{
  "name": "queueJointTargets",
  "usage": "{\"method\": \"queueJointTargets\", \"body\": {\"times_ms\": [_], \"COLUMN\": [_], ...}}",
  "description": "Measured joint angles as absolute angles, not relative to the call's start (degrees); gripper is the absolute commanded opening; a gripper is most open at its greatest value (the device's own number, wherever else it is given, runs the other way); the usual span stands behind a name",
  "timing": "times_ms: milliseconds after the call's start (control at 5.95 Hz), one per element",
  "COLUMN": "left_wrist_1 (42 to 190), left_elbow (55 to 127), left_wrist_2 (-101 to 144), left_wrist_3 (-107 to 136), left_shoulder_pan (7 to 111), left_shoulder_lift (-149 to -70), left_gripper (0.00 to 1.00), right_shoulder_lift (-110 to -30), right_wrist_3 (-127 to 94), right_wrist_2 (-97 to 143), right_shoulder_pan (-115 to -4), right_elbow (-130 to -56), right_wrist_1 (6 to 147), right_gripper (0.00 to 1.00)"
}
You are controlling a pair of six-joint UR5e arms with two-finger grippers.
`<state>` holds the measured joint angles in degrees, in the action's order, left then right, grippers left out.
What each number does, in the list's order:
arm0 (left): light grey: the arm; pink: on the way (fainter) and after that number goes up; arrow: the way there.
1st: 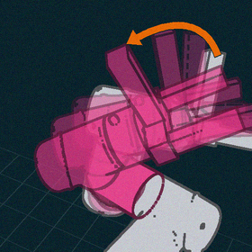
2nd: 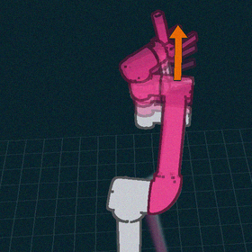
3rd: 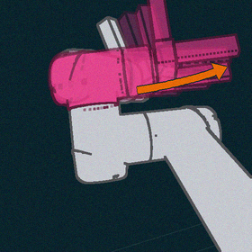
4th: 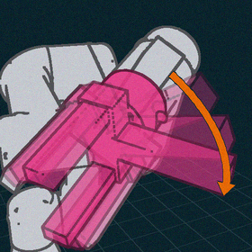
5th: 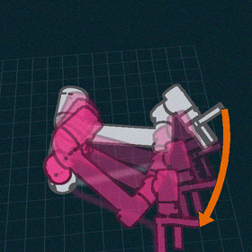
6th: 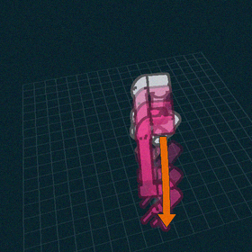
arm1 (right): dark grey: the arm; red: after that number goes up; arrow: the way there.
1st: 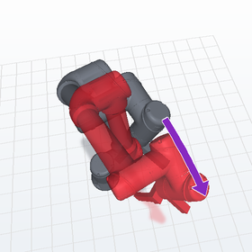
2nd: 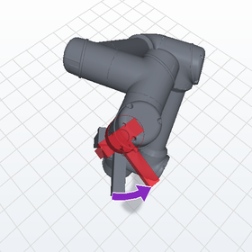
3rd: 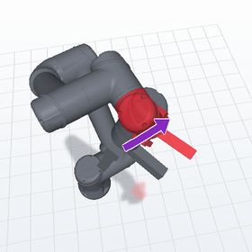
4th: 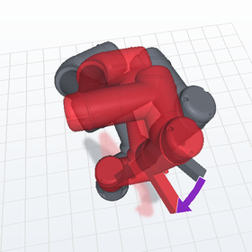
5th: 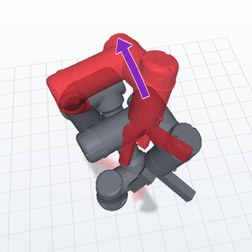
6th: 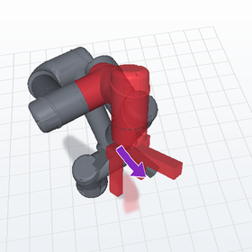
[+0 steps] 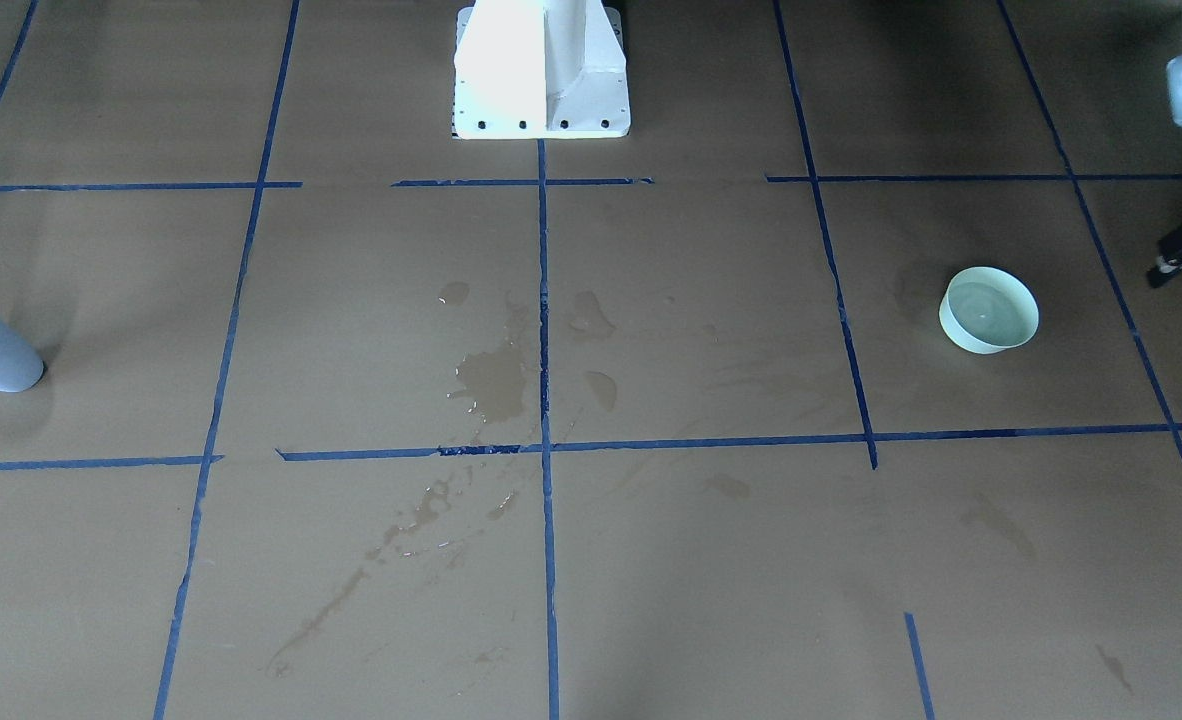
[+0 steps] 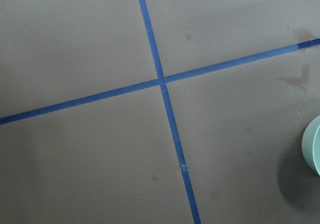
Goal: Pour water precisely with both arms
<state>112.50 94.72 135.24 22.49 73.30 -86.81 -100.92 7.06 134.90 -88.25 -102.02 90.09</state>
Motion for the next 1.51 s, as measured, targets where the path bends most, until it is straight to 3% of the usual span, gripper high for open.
{"method": "queueJointTargets", "body": {"times_ms": [504,841,1009,1177,1513], "left_wrist_1": [134.5,138.0,138.4,138.5,138.6], "left_elbow": [85.8,83.7,83.5,83.5,83.6], "left_wrist_2": [135.0,135.0,135.0,134.1,132.4], "left_wrist_3": [43.0,47.2,49.7,50.7,51.1], "left_shoulder_pan": [63.7,60.6,59.2,58.5,57.9], "left_shoulder_lift": [-86.2,-86.1,-86.2,-86.2,-86.3], "left_gripper": [1.00,1.00,0.68,0.08,0.00], "right_shoulder_lift": [-101.0,-101.1,-101.1,-101.2,-101.2], "right_wrist_3": [7.1,7.1,7.2,7.3,7.4], "right_wrist_2": [134.8,134.8,134.8,134.7,134.7], "right_shoulder_pan": [-88.2,-88.3,-88.3,-88.3,-88.3], "right_elbow": [-102.0,-102.0,-102.0,-102.0,-102.1], "right_wrist_1": [90.1,90.0,90.0,90.0,90.0], "right_gripper": [1.00,1.00,1.00,1.00,1.00]}}
